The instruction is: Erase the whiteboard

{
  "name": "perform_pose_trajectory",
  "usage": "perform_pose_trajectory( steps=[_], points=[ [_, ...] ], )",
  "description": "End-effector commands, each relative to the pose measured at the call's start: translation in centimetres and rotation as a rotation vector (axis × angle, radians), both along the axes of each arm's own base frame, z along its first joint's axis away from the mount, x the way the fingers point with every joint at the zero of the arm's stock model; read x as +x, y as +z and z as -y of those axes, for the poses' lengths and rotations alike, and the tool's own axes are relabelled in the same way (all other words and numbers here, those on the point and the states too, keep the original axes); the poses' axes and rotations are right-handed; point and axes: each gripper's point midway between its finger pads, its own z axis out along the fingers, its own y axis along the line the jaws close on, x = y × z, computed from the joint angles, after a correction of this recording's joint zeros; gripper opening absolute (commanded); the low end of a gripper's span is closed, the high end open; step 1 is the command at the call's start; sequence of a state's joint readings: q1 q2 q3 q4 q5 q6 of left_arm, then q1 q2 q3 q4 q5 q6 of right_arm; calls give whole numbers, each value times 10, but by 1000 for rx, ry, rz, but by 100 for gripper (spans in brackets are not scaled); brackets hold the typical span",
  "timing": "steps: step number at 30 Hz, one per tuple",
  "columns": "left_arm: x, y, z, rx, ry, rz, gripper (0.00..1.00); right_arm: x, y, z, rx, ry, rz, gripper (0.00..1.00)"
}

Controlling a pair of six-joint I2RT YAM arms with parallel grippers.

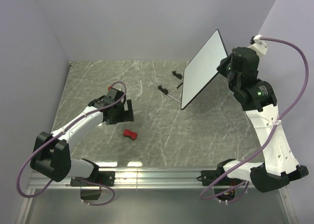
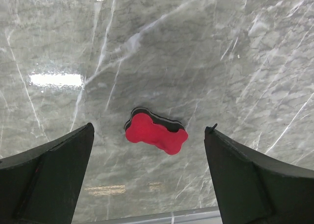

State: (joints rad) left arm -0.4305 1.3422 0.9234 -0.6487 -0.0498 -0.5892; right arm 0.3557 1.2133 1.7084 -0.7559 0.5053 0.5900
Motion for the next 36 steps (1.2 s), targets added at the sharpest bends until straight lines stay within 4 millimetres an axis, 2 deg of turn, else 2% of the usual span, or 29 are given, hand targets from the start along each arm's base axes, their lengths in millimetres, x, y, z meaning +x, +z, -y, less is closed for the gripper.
perform_pose_trajectory(
  steps=[1, 7, 10, 12, 17, 22, 28, 31, 36],
  points=[
    [10, 14, 6, -27, -6, 45, 99, -2, 82, 1, 179, -27, 313, 0],
    [3, 8, 5, -35, -18, 42, 99, 1, 68, -1, 194, -37, 277, 0],
    [3, 12, 6, -52, -20, 62, 99, 1, 54, -8, 201, -21, 247, 0],
    [4, 15, 7, -57, -25, 73, 99, 3, 34, -15, 202, -12, 204, 0],
    [5, 34, 9, -88, -25, 123, 99, 7, -7, -31, 216, 10, 134, 0],
    [1, 51, 4, -87, -34, 167, 100, 13, -25, -46, 197, 19, 82, 0],
    [-10, 60, -2, -88, -39, 198, 100, 19, -40, -64, 176, 9, 42, 0],
    [-13, 71, -1, -113, -51, 233, 99, 16, -44, -63, 141, -29, 28, 0],
    [-14, 76, 0, -125, -59, 255, 99, 16, -19, -36, 41, -144, 75, 0]
  ],
)
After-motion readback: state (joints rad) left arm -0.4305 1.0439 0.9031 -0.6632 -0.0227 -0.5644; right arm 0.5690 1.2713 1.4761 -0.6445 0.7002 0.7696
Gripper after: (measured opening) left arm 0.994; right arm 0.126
